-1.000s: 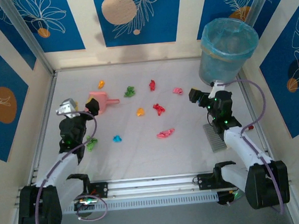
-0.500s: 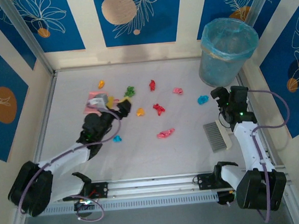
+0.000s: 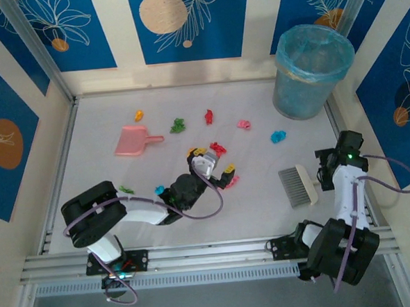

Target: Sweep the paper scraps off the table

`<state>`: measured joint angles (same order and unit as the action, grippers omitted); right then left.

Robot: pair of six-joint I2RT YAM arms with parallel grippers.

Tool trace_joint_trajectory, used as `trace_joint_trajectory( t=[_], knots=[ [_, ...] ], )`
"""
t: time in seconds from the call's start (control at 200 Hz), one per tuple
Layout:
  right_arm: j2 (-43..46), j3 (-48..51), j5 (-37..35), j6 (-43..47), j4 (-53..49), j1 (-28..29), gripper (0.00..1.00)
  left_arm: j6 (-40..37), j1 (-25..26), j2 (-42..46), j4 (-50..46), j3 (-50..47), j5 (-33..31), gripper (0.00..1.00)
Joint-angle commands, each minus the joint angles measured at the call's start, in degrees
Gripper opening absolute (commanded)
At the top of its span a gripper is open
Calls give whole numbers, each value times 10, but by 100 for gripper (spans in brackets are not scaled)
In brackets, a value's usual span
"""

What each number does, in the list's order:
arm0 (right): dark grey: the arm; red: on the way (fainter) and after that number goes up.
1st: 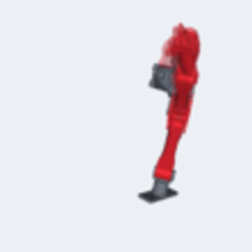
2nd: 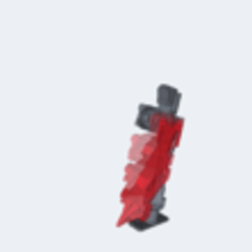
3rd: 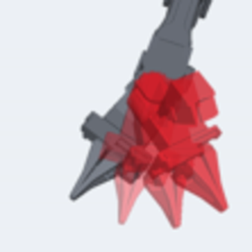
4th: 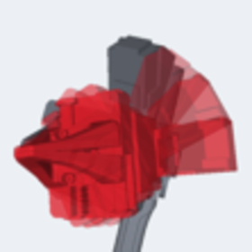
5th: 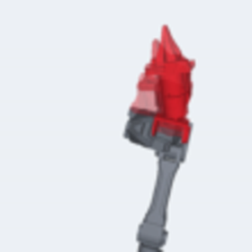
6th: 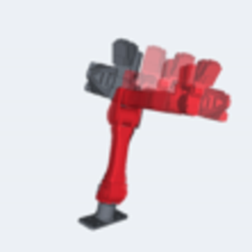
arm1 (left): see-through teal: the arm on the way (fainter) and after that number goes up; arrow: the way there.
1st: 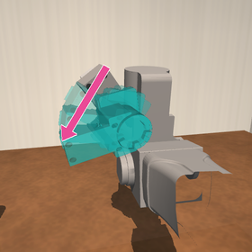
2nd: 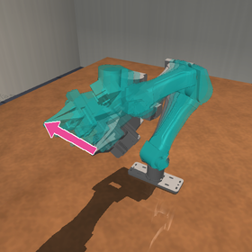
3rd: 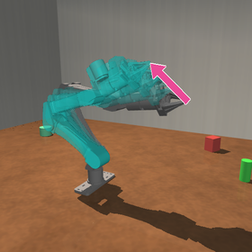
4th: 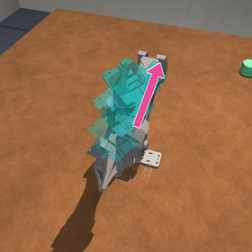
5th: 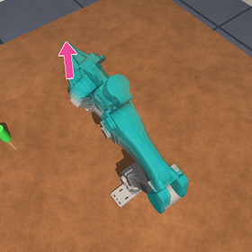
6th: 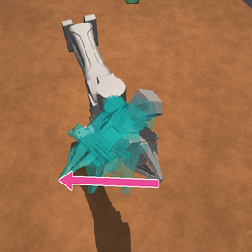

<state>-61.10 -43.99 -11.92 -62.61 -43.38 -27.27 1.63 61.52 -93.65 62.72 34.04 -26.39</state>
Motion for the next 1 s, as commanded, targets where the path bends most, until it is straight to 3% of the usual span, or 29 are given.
trace_joint_trajectory(
  t=[0.0,0.35,0.785,0.995],
  knots=[
    [-23,12,32,4,-12,-27,85,-24,-2,12,22,12,-17,100],
    [-89,3,29,-32,4,-39,85,-32,-2,9,15,14,-41,100],
    [-284,-112,-24,-71,-30,2,84,-37,-2,10,4,15,-45,100],
    [-304,-112,-18,-67,-31,-5,84,-39,-2,9,4,16,-45,100]
  ],
)
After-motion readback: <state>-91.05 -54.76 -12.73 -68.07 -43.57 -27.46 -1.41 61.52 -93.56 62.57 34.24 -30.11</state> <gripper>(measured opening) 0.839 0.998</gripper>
